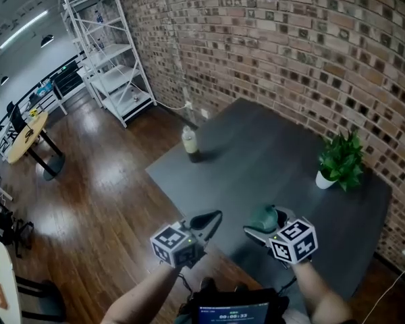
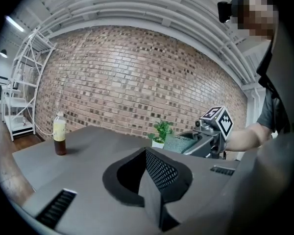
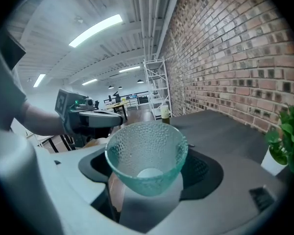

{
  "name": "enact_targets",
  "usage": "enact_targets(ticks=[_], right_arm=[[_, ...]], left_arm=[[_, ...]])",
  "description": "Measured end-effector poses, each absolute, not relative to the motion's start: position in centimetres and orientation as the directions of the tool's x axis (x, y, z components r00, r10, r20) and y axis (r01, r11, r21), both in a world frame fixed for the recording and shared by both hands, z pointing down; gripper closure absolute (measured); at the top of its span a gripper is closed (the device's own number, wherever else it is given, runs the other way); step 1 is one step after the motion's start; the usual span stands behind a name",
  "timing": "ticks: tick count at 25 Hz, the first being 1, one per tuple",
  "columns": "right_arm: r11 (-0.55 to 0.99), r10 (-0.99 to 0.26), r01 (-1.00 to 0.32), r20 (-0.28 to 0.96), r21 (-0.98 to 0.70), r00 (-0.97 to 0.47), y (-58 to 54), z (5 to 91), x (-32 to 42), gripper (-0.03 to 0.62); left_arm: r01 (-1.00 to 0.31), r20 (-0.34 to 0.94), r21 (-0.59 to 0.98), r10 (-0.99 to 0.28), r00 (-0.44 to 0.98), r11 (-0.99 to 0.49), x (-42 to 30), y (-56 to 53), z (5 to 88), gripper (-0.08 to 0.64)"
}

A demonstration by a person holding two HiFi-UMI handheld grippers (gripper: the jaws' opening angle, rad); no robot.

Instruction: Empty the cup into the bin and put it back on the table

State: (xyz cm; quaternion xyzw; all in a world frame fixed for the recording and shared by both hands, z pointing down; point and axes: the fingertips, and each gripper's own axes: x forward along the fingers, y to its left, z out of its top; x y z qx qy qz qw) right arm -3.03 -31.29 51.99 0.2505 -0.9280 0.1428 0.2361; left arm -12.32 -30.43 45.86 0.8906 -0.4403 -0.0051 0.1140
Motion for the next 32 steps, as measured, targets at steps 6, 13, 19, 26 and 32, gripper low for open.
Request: enact_targets(ticks=[6,13,19,26,32], right_arm=[[0.772,-0.468,-0.619,0.532,-0.143,-0.706,-33.7,56.5,-3.7,0.195],[0.723,-0.489,-0.679,0.6,-0.128,-0.633,-35.6,61.9,-4.6,0.195],[0.714,-0.49,-0.693,0.635,-0.101,-0.598,-37.2,64.8,-5.9,0.195],[0.703,-0.51,-0.707,0.639,-0.076,-0.575,-38.8,66.5,-6.9,0.195],[0.663,-0.527,-0.744,0.65,-0.089,-0.548,-39.8,68.4,-6.7,0.195]], left_arm=[[-0.783,0.15,0.236,-0.774,0.615,-0.576,-14.2,-32.2,51.0,0.568],[-0.774,0.19,0.251,-0.755,0.628,-0.581,-15.6,-35.1,54.7,0.568],[-0.759,0.202,0.235,-0.734,0.649,-0.607,-15.3,-37.6,56.5,0.569],[-0.759,0.239,0.237,-0.721,0.65,-0.606,-16.0,-39.4,59.3,0.568],[-0.796,0.274,0.228,-0.748,0.605,-0.56,-16.4,-41.1,61.1,0.569]])
